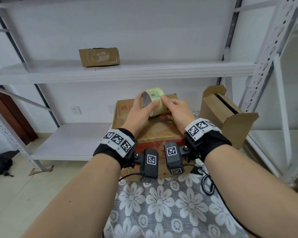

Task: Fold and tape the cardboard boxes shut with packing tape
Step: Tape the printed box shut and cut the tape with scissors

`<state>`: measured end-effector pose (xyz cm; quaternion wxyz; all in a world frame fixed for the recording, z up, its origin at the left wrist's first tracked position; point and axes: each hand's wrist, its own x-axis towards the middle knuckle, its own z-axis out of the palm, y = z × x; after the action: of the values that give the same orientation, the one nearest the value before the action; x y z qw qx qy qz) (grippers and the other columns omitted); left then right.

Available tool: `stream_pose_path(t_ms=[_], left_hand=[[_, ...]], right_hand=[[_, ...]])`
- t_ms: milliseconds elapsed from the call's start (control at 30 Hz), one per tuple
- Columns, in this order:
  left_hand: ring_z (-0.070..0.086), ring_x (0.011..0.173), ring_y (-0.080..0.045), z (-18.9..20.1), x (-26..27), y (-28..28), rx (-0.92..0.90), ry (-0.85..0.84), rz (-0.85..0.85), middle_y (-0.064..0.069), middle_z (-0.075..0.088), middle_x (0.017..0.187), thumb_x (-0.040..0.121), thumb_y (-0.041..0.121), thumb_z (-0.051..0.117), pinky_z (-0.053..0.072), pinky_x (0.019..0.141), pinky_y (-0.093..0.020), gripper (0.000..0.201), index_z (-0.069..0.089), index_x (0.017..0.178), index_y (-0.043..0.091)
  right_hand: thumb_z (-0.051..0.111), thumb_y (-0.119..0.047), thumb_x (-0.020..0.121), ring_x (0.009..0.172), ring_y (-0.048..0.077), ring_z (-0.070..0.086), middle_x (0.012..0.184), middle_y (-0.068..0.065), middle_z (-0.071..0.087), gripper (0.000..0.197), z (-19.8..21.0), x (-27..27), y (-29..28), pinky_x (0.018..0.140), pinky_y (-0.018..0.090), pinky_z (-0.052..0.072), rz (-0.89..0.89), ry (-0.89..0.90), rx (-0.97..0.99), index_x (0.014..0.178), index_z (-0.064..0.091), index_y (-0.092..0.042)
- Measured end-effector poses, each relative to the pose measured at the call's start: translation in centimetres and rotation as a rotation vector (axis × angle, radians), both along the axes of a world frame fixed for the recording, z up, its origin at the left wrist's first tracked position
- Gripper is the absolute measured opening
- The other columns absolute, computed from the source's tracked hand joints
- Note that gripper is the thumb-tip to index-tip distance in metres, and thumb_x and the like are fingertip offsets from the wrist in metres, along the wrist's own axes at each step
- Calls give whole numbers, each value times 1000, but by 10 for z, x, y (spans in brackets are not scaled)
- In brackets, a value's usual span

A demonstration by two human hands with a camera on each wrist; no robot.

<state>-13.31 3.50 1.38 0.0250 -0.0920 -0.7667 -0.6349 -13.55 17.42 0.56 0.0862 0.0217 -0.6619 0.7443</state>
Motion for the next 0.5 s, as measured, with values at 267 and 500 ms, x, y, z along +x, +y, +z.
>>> stream_pose_path(t_ms=[267,500], left_hand=[[57,120,-18,-3,-3,1,-10,-43,11,4,56,136,63,80,57,42,107,-41,95,36,145,35],[54,121,-13,1,3,-3,-40,1,-22,6,52,139,71,48,76,42,106,-34,90,32,149,30]], right_hand=[[71,-46,78,58,13,52,70,2,61,43,-3,3,0,55,25,45,1,17,182,84,70,-3],[56,-41,92,53,16,53,71,10,60,37,0,-2,1,51,26,43,-53,10,68,77,67,-10]])
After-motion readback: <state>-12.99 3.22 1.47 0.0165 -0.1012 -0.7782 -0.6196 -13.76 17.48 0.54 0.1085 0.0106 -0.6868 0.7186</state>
